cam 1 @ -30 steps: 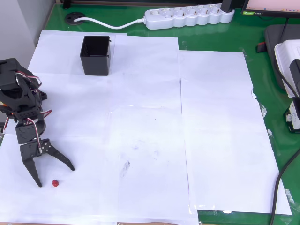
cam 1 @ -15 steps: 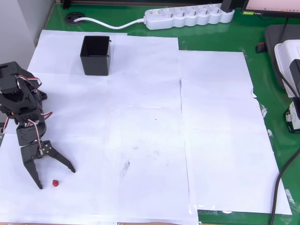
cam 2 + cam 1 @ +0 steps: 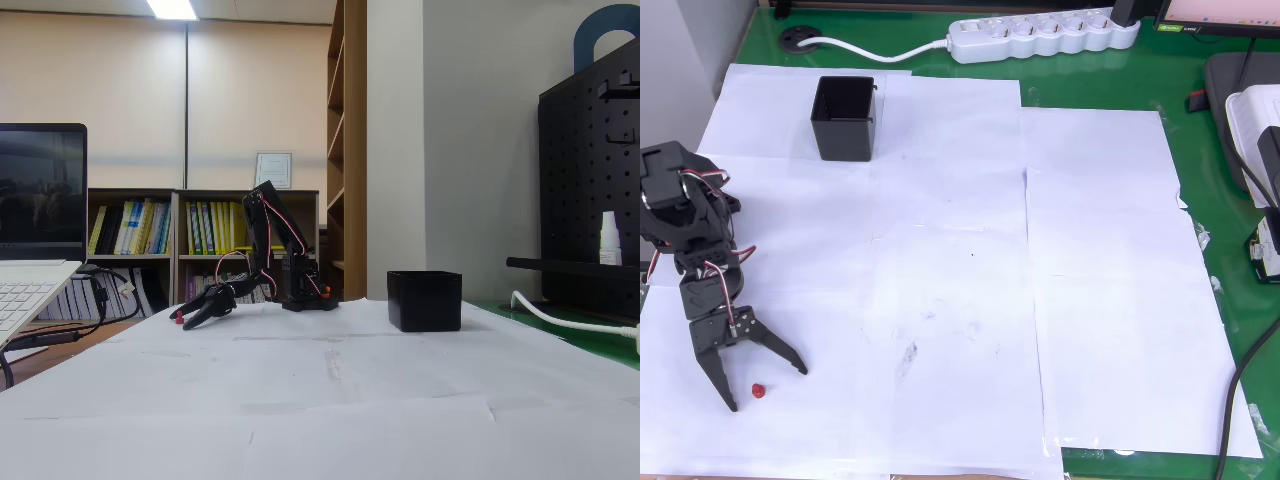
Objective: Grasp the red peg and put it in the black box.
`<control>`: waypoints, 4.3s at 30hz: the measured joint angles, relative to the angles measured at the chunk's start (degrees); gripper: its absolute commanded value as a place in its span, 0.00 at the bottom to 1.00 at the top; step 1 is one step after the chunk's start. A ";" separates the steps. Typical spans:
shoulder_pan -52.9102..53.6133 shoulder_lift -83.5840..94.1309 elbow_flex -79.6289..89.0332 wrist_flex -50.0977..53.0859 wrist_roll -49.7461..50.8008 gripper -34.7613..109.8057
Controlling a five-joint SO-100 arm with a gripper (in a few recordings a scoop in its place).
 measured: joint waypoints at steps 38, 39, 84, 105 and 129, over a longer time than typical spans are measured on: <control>-6.24 0.00 -2.64 -0.88 2.90 0.54; -6.24 0.00 -2.81 -1.05 2.90 0.54; -5.54 -0.26 -3.60 -1.76 -0.53 0.24; -23.55 -57.30 11.69 66.09 0.88 0.24; -79.89 -64.60 108.98 170.68 19.95 0.24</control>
